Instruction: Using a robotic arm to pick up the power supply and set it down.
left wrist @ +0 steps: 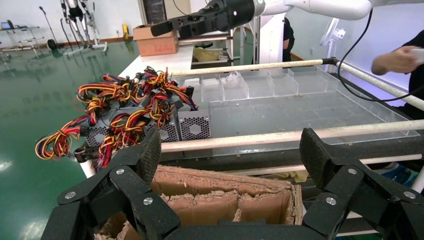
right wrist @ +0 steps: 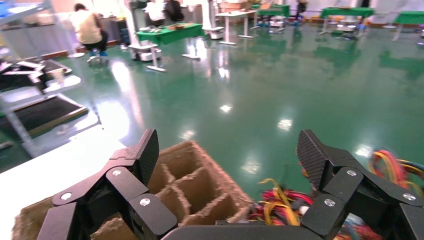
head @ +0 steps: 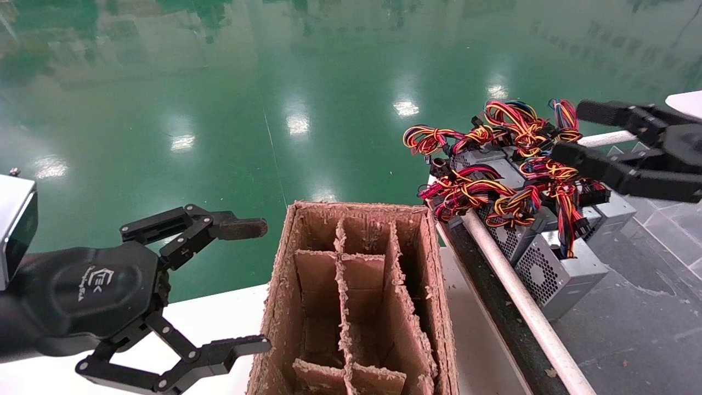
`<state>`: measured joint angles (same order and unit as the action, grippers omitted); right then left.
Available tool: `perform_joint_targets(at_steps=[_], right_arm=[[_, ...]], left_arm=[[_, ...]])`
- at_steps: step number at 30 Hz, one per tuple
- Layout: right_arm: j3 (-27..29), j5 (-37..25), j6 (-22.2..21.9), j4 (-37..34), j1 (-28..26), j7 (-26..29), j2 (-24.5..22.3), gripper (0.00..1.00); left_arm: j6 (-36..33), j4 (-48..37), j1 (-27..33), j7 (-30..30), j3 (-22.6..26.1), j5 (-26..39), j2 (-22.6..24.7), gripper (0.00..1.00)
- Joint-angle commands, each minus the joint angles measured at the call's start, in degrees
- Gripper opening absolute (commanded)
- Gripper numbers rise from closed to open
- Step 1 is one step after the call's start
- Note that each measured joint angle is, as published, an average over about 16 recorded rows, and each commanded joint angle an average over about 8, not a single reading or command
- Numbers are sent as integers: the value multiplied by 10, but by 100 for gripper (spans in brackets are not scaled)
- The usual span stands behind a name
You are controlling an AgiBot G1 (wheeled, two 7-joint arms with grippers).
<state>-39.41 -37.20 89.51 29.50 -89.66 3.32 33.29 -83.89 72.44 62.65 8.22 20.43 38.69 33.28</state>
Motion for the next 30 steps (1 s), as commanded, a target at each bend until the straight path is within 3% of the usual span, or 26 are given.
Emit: perform_joint_targets(at_steps=[1,30], right_arm=[[11,-2,-2,21,13,4,1,100],[172,-34,-28,324,206,55,13,100]], left_arm=[[0,0,0,0,0,0,0,100],[0,0,0,0,0,0,0,100]])
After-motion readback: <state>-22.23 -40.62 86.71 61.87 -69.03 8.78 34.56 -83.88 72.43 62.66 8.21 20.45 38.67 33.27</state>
